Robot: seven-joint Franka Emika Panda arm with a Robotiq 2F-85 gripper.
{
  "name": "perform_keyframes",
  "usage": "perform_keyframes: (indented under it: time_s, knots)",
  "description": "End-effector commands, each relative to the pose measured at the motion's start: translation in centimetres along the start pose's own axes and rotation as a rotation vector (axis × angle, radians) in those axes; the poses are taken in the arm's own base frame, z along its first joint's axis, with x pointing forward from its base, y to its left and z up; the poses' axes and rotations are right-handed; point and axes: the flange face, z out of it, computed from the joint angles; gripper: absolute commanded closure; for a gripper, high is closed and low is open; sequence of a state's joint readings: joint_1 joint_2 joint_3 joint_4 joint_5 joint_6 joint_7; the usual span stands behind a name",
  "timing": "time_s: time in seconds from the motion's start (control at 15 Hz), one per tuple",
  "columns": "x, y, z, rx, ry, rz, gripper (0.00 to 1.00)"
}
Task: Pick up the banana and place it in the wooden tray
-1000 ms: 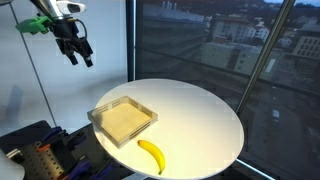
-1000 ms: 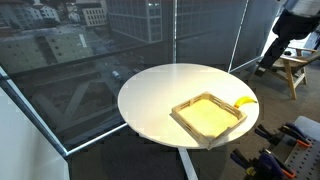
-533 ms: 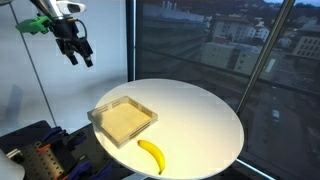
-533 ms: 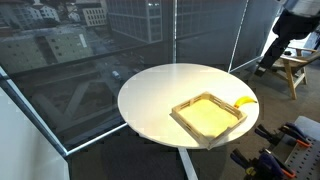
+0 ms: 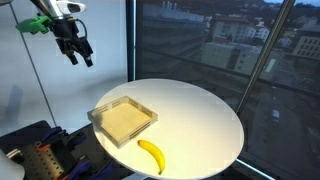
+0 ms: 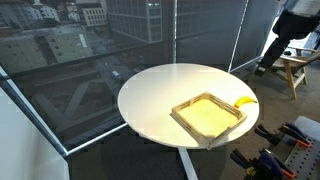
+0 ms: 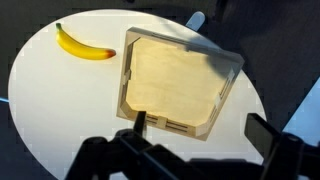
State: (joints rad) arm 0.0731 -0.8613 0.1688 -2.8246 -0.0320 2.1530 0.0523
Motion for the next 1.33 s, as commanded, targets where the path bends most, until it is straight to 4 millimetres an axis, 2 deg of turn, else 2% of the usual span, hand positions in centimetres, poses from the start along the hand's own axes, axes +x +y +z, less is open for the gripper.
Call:
perform_keyframes:
  time_s: [0.0, 0.53, 1.27]
  knots:
    - [0.2, 0.1, -0.4, 0.003, 0.006, 0.004, 0.00]
    - [1.3, 0.6, -1.1, 0.035, 0.011, 0.017, 0.00]
    - [4.4, 1.4, 0.3, 0.116, -0.050, 0.049, 0.00]
